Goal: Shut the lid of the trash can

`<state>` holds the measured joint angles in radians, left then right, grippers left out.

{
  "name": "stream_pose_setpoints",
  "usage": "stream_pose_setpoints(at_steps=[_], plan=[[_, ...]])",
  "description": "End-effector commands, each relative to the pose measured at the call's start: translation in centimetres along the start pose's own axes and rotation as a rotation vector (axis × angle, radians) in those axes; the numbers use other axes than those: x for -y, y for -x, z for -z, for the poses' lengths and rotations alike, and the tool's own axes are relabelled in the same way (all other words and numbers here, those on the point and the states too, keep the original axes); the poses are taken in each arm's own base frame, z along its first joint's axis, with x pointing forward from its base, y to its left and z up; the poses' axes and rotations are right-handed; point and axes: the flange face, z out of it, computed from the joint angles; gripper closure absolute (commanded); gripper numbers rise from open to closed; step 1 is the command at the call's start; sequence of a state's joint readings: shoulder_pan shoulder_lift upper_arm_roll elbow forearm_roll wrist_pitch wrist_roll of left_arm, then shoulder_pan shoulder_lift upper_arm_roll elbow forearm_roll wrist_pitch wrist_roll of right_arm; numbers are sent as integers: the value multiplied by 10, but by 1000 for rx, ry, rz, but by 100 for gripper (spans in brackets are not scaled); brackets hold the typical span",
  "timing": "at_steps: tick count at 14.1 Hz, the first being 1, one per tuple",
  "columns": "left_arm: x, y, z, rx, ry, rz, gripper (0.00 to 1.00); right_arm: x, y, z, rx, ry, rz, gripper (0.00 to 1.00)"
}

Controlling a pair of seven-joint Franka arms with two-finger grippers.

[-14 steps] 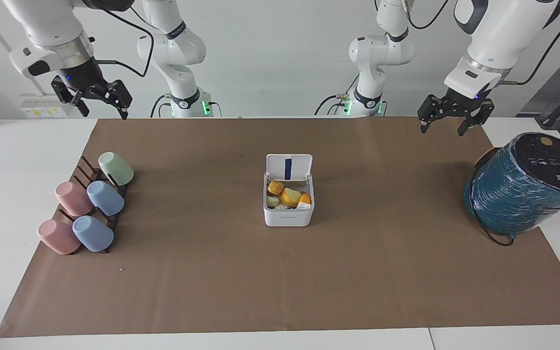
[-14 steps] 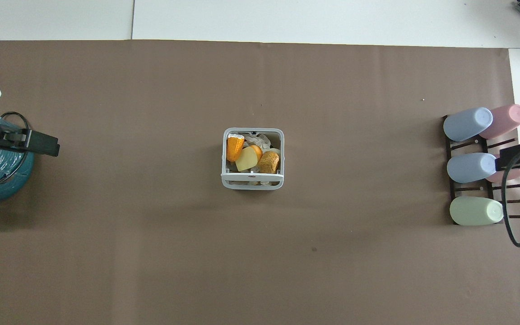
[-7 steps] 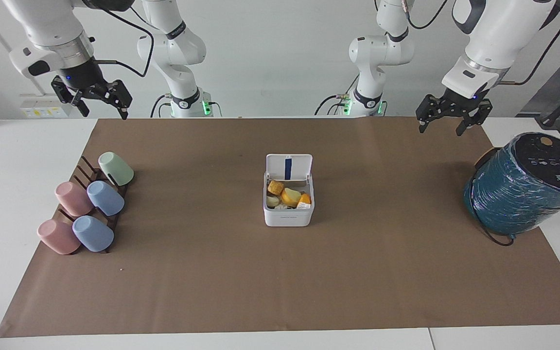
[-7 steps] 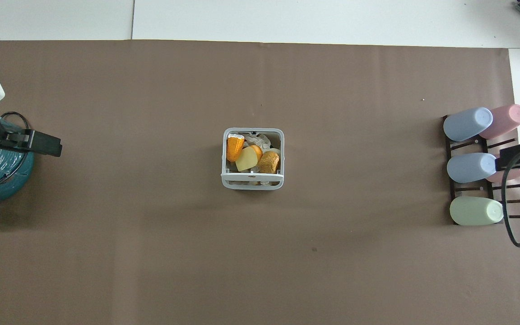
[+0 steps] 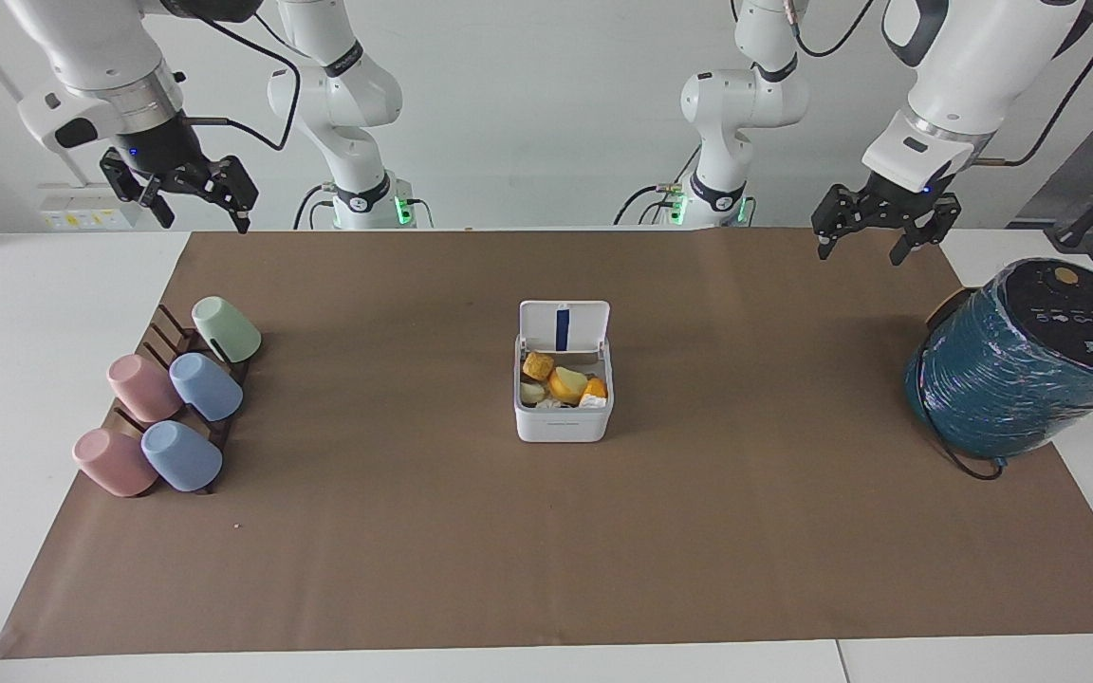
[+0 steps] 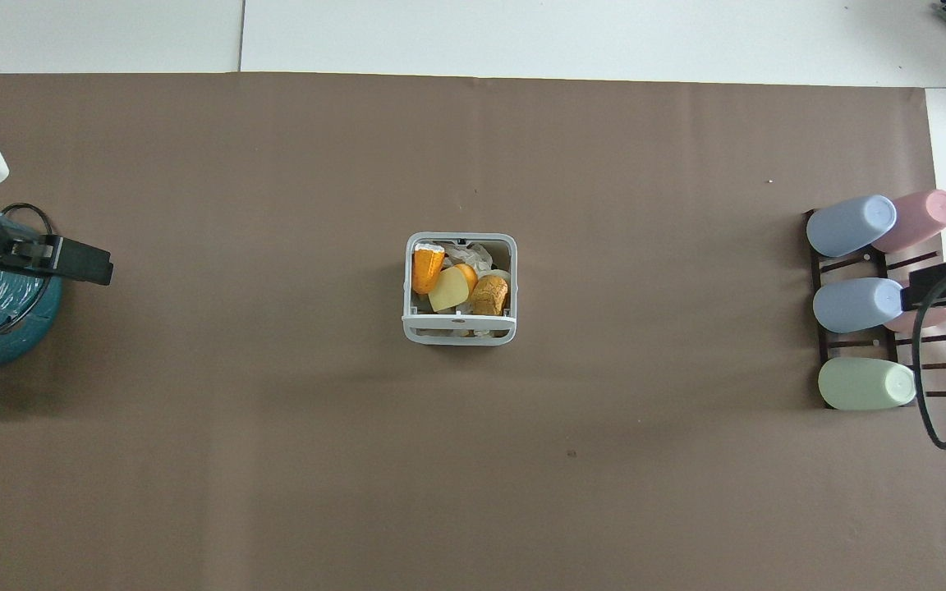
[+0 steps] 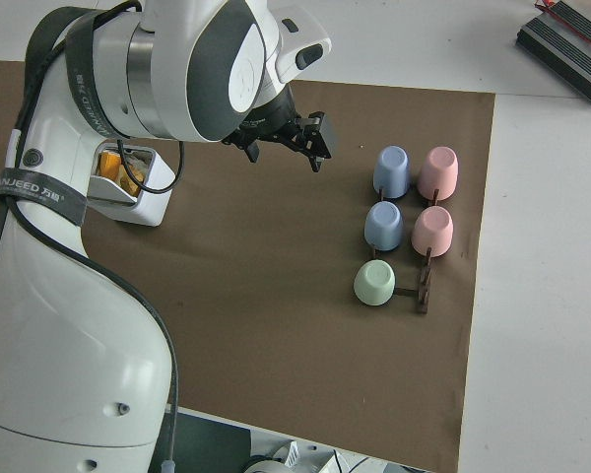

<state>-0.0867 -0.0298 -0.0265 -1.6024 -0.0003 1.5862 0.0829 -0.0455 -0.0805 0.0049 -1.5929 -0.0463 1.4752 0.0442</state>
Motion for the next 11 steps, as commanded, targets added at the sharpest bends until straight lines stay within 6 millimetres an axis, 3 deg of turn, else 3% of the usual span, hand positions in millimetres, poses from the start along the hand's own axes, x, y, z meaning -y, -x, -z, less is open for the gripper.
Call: stream_pose_setpoints(at_steps=[1, 3, 6, 11], plan=[[-7, 6, 2, -15, -10, -14, 0, -1, 5, 0, -19, -2, 19, 0], [-18, 5, 1, -16, -10, -36, 0, -1, 5, 0, -19, -4, 19, 0], [-66, 8, -10, -35, -9, -112, 0, -1, 5, 0, -19, -2, 19, 0], [-146, 32, -36, -87, 3, -90, 1, -1, 5, 0, -19, -2, 19, 0]])
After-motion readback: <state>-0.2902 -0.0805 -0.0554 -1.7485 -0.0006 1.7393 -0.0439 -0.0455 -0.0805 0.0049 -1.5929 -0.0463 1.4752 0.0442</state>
